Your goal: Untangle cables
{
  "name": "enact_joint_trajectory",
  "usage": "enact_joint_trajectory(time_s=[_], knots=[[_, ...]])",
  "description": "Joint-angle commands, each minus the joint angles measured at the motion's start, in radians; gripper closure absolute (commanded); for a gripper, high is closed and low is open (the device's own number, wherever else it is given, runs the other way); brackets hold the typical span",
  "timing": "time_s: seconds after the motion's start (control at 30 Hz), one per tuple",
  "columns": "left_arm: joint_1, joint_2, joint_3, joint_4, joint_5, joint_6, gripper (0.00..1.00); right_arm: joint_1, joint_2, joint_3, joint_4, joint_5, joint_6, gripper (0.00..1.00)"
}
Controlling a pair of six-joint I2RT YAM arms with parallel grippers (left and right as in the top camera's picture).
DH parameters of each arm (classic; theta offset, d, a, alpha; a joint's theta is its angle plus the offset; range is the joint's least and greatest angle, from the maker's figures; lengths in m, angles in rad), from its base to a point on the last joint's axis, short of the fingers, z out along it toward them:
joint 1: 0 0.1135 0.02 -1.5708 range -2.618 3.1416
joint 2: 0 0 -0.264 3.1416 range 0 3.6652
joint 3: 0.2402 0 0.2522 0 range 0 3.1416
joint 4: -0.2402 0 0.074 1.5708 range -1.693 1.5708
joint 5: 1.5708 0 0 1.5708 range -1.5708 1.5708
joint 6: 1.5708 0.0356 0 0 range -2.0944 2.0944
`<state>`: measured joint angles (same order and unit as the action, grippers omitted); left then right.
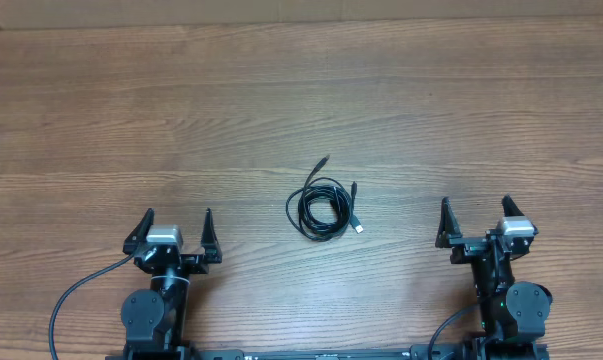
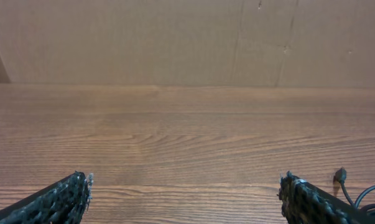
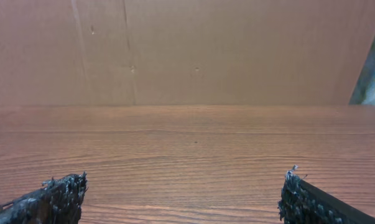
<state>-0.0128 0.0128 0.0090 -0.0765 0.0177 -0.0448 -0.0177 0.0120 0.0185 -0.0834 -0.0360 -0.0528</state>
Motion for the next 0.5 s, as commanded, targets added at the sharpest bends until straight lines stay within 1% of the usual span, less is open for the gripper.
enact_joint_trajectory(time_s=[0.0,0.27,0.33,0.4,0.47], knots=[[0.006,-0.008,-0.004,-0.002,-0.006,0.023,0.0,0.005,-0.009,-0.01,0.002,0.013,-0.005,0.0],[0.006,-0.008,-0.004,-0.001,-0.006,0.023,0.01,0.005,-0.009,-0.01,0.002,0.012,-0.004,0.0],[0.006,-0.008,-0.004,0.011,0.019,0.012,0.01,0.006,-0.009,-0.01,0.005,-0.02,0.003,0.0],[0.006,-0.008,-0.004,0.01,0.121,-0.069,0.01,0.006,-0.009,-0.01,0.019,-0.156,0.095,0.0],[0.006,-0.008,-0.003,0.026,0.24,-0.228,0.0,0.006,-0.009,-0.01,0.03,-0.282,0.209,0.0]])
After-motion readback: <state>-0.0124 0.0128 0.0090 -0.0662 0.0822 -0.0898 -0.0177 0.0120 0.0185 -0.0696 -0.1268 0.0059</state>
